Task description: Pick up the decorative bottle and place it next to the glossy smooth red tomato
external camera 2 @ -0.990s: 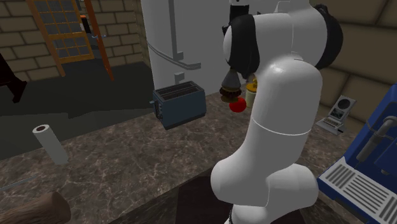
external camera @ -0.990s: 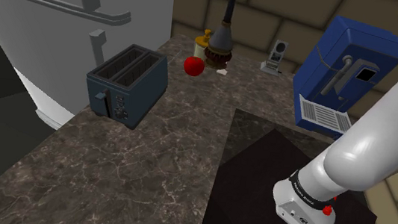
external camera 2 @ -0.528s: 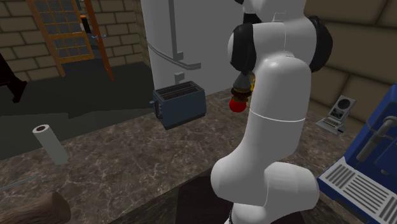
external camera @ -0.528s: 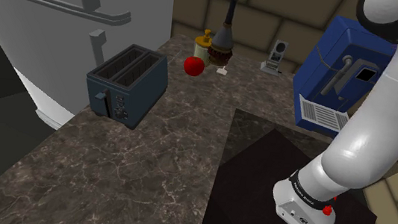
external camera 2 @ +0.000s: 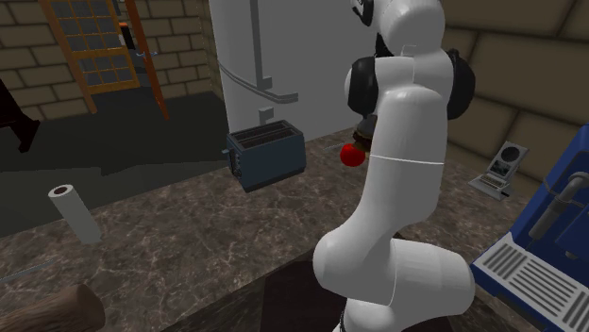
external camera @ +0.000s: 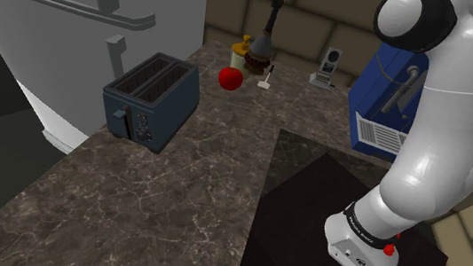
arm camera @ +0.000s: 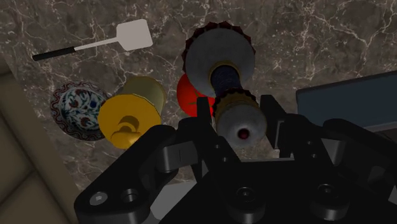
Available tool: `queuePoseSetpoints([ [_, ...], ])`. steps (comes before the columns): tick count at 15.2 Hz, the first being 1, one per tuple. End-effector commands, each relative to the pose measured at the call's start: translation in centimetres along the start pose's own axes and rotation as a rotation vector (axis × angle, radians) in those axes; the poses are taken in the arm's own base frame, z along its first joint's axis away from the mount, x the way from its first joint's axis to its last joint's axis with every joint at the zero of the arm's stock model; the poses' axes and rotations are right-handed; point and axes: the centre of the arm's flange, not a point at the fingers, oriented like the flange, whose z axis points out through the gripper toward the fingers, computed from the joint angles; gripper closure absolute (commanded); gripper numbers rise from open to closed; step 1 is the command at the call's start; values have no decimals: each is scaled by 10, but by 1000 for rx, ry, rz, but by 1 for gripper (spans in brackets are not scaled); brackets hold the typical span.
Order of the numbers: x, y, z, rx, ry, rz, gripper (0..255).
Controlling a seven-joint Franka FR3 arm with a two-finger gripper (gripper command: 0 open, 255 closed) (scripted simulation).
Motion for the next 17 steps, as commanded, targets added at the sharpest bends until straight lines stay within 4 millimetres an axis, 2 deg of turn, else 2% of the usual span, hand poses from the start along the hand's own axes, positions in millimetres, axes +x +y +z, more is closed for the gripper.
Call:
queuePoseSetpoints([
  [1,0,2,9,-1,2,-1,255],
  [17,0,0,93,-1,2,-1,255],
])
